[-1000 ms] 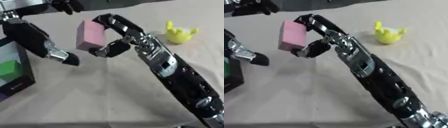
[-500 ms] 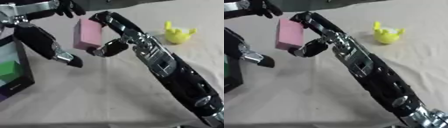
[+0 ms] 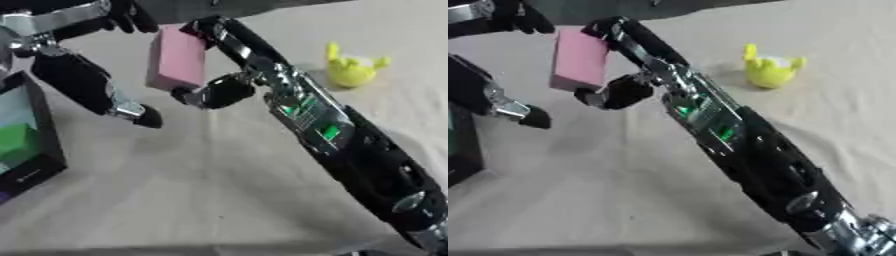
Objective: Pick up the objects with one hand, pass them to the other hand, and then place them into the box on the other side of the table.
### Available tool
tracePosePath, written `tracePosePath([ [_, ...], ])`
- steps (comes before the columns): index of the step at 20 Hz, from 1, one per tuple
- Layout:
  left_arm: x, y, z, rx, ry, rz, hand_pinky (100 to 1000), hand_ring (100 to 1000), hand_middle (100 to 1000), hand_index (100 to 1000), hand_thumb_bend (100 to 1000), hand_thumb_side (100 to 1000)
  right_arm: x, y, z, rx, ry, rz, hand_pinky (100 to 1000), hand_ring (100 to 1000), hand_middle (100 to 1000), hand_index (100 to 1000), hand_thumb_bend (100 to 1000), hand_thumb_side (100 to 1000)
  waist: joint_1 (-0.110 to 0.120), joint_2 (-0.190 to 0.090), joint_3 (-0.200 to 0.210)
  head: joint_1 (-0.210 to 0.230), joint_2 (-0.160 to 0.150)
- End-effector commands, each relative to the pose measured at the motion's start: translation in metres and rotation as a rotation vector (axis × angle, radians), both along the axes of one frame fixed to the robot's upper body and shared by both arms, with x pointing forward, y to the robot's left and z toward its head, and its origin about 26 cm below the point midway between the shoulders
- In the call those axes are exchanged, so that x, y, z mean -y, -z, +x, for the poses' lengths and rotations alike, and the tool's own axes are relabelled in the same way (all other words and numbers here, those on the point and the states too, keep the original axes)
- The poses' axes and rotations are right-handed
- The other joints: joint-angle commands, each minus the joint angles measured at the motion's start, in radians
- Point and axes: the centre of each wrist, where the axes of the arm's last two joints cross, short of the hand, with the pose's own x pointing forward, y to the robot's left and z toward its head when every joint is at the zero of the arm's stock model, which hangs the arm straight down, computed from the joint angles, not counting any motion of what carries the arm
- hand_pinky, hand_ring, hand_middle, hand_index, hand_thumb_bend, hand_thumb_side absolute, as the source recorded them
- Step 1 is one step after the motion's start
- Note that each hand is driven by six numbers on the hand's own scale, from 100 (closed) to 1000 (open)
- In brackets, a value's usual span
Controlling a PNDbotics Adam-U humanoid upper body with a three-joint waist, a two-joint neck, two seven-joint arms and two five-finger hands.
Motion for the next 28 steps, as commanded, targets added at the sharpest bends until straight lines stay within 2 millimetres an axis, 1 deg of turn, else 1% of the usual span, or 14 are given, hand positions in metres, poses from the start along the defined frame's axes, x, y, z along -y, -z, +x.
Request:
tracePosePath([
  [1, -0.003, -0.01, 0.0, 0.073, -0.028, -0.006, 849, 814, 776, 851, 847, 392, -0.005, -0.012, -0.006, 0.022, -0.026, 0.005, 795, 668, 495, 557, 421, 100, 0.008, -0.04, 0.004, -0.005, -0.001],
  [3, -0.002, -0.009, 0.001, 0.094, -0.032, -0.015, 851, 816, 784, 866, 854, 380, -0.007, -0.012, -0.007, 0.011, -0.039, 0.001, 798, 671, 496, 558, 400, 100, 0.008, -0.04, 0.004, -0.006, -0.004],
  [8, 0.0, -0.007, 0.003, 0.121, -0.036, -0.029, 855, 823, 800, 895, 873, 351, -0.01, -0.015, -0.009, -0.008, -0.065, 0.003, 801, 672, 495, 558, 398, 100, 0.008, -0.038, 0.004, -0.007, -0.009],
  [14, 0.0, -0.004, 0.006, 0.137, -0.046, -0.027, 851, 824, 799, 890, 886, 334, -0.011, -0.02, -0.013, 0.005, -0.086, 0.01, 801, 675, 496, 552, 390, 100, 0.008, -0.038, 0.002, -0.009, -0.009],
  [18, 0.0, 0.003, 0.012, 0.119, -0.053, 0.005, 850, 828, 805, 877, 904, 322, -0.012, -0.022, -0.015, 0.019, -0.094, 0.007, 793, 652, 490, 548, 395, 100, 0.007, -0.037, 0.001, -0.008, -0.008],
  [19, 0.0, 0.004, 0.014, 0.116, -0.053, 0.012, 849, 828, 805, 876, 916, 305, -0.012, -0.022, -0.015, 0.02, -0.096, 0.006, 790, 643, 485, 543, 401, 100, 0.007, -0.037, 0.0, -0.008, -0.009],
  [20, 0.0, 0.005, 0.015, 0.115, -0.053, 0.018, 848, 829, 806, 876, 904, 318, -0.012, -0.022, -0.016, 0.021, -0.097, 0.005, 789, 639, 482, 541, 393, 100, 0.007, -0.037, 0.0, -0.007, -0.009],
  [24, 0.002, 0.008, 0.019, 0.124, -0.057, 0.031, 845, 828, 805, 876, 898, 309, -0.013, -0.023, -0.016, 0.024, -0.101, 0.003, 784, 620, 474, 533, 388, 100, 0.006, -0.036, 0.0, -0.006, -0.009],
  [28, 0.002, 0.009, 0.021, 0.153, -0.065, 0.018, 841, 822, 801, 877, 865, 333, -0.014, -0.023, -0.017, 0.027, -0.107, 0.001, 782, 612, 469, 530, 390, 100, 0.005, -0.035, 0.0, -0.007, -0.011],
])
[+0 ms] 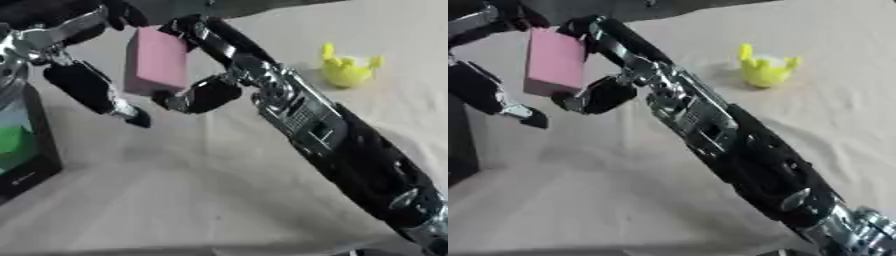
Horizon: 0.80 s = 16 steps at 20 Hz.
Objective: Pick up the objects with one hand, pass them to the other hand, and then place them into the box on the other side of the table.
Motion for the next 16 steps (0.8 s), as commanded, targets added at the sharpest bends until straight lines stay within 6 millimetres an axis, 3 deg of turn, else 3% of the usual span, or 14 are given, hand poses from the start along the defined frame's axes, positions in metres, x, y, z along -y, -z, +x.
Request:
tracePosePath([
  [1, -0.0015, -0.0104, -0.0003, 0.064, -0.011, -0.012, 840, 820, 800, 877, 862, 335, -0.001, -0.0108, -0.0048, 0.036, -0.021, 0.006, 782, 612, 469, 530, 390, 100, 0.005, -0.034, 0.002, 0.0, -0.011],
  [8, 0.0, -0.0101, -0.0002, 0.113, -0.014, -0.063, 832, 807, 786, 858, 758, 372, -0.001, -0.0109, -0.0055, 0.03, -0.025, 0.007, 784, 617, 469, 529, 391, 100, 0.006, -0.033, 0.002, 0.0, -0.015],
  [16, 0.0012, -0.0085, -0.0011, 0.133, -0.009, -0.091, 820, 791, 754, 801, 654, 339, -0.001, -0.0105, -0.0065, 0.03, -0.032, 0.0, 785, 619, 469, 529, 392, 100, 0.006, -0.031, 0.002, 0.0, -0.015],
])
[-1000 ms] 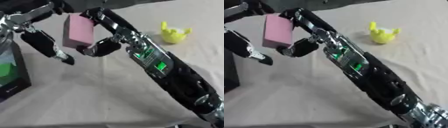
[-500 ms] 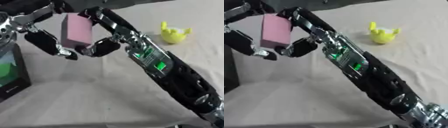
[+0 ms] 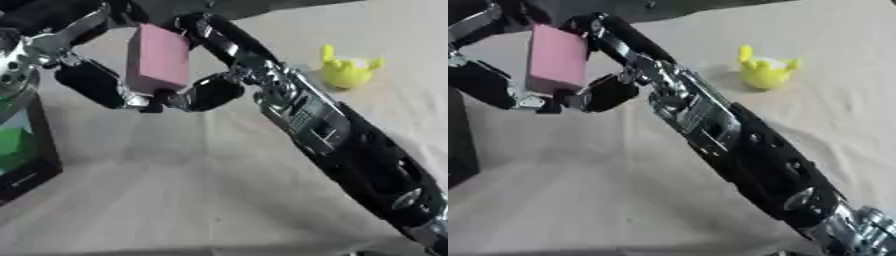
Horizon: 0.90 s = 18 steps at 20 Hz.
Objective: Pick up the objects with one hand, pass them to the other hand, and then place them into the box on the other side of the table.
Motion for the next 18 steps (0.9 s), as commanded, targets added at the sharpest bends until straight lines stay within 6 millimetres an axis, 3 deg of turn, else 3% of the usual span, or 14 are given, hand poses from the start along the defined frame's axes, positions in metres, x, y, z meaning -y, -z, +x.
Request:
tracePosePath([
  [1, -0.001, -0.013, -0.004, 0.057, 0.003, -0.023, 818, 789, 749, 794, 643, 333, -0.006, -0.008, -0.008, 0.027, -0.042, -0.001, 785, 619, 469, 529, 392, 100, 0.006, -0.03, 0.002, 0.0, -0.007],
  [7, -0.001, -0.012, -0.003, 0.057, 0.001, -0.029, 803, 768, 717, 749, 547, 273, -0.006, -0.007, -0.008, 0.025, -0.044, -0.004, 785, 618, 468, 529, 393, 100, 0.005, -0.029, 0.002, -0.001, -0.007],
  [18, -0.005, -0.015, -0.015, 0.049, 0.027, -0.009, 812, 776, 731, 749, 533, 193, -0.005, -0.005, -0.008, 0.058, -0.06, -0.043, 784, 625, 470, 530, 407, 100, 0.005, -0.028, 0.004, -0.005, -0.005],
])
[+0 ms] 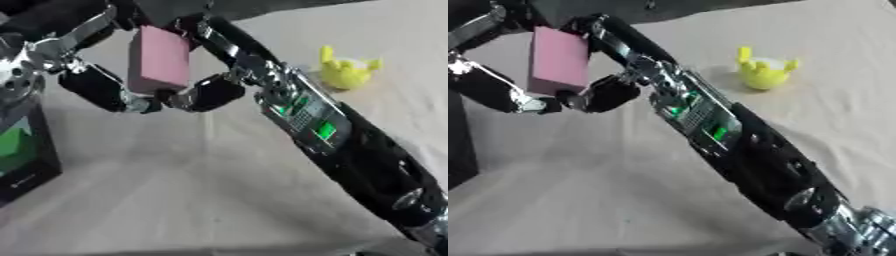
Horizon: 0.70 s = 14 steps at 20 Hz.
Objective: Pick up the objects with one hand, pass them to the other hand, and then place them into the box on the other side of the table.
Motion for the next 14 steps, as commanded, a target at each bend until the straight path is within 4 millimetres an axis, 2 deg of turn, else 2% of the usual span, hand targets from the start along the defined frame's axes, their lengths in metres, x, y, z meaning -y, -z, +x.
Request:
tracePosePath([
  [1, -0.0089, -0.0166, -0.0066, 0.047, -0.014, 0.001, 812, 776, 732, 749, 529, 187, -0.0046, -0.0058, -0.0075, 0.046, -0.041, -0.018, 784, 625, 470, 530, 408, 100, 0.005, -0.028, 0.004, -0.001, -0.005],
  [6, -0.0101, -0.0175, -0.0109, 0.042, -0.011, 0.003, 812, 775, 729, 745, 504, 151, -0.0038, -0.005, -0.0072, 0.06, -0.053, -0.032, 784, 625, 470, 530, 411, 100, 0.004, -0.027, 0.004, -0.001, -0.008],
  [7, -0.01, -0.0177, -0.0117, 0.042, -0.009, 0.003, 812, 775, 726, 741, 495, 150, -0.0036, -0.0048, -0.0071, 0.061, -0.053, -0.033, 784, 625, 469, 529, 176, 100, 0.004, -0.027, 0.004, -0.001, -0.008],
  [8, -0.01, -0.0179, -0.0124, 0.042, -0.008, 0.002, 812, 774, 725, 739, 490, 151, -0.0033, -0.0049, -0.0069, 0.062, -0.049, -0.03, 784, 625, 469, 529, 143, 100, 0.004, -0.027, 0.004, -0.001, -0.008],
  [11, -0.0093, -0.0185, -0.0138, 0.042, -0.006, -0.008, 809, 769, 709, 722, 457, 153, -0.0032, -0.0045, -0.0069, 0.064, -0.043, -0.026, 783, 625, 469, 529, 144, 100, 0.004, -0.026, 0.004, -0.001, -0.009],
  [14, -0.0084, -0.0192, -0.0148, 0.046, -0.006, -0.025, 805, 760, 687, 695, 415, 168, -0.003, -0.004, -0.0067, 0.064, -0.04, -0.03, 783, 625, 469, 530, 106, 100, 0.004, -0.024, 0.003, -0.001, -0.009],
])
